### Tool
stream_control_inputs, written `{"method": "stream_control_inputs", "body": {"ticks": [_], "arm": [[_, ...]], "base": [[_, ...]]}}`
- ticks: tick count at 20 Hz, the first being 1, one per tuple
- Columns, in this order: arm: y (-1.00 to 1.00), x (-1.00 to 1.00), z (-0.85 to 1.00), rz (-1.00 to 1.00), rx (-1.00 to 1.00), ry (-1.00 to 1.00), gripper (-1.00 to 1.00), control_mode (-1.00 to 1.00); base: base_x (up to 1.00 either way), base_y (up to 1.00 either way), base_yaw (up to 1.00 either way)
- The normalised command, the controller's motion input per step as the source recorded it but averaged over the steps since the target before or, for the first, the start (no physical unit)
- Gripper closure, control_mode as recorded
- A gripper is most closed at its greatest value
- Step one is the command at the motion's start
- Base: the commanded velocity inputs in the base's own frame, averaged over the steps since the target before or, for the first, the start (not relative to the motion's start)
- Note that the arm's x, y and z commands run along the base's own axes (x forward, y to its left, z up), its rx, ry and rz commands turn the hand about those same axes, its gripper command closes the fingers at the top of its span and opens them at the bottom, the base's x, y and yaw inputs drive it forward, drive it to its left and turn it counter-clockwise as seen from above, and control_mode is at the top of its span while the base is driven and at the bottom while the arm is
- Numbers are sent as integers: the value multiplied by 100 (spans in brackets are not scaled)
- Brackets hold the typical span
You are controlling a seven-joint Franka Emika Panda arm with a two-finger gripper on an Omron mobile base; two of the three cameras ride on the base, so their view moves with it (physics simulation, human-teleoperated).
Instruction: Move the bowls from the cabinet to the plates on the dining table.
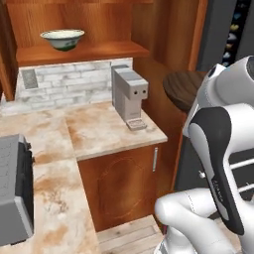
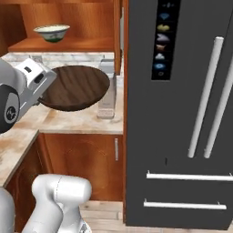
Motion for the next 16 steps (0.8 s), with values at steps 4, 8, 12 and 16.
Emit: {"method": "stream_control_inputs", "body": {"ticks": [4,8,12,16], "arm": [[0,0,0,0,0,0,100,100],[0,0,0,0,0,0,100,100],[0,0,0,0,0,0,100,100],[0,0,0,0,0,0,100,100]], "base": [[0,-47,-31],[0,-48,-32],[0,-52,-33],[0,-51,-34]]}}
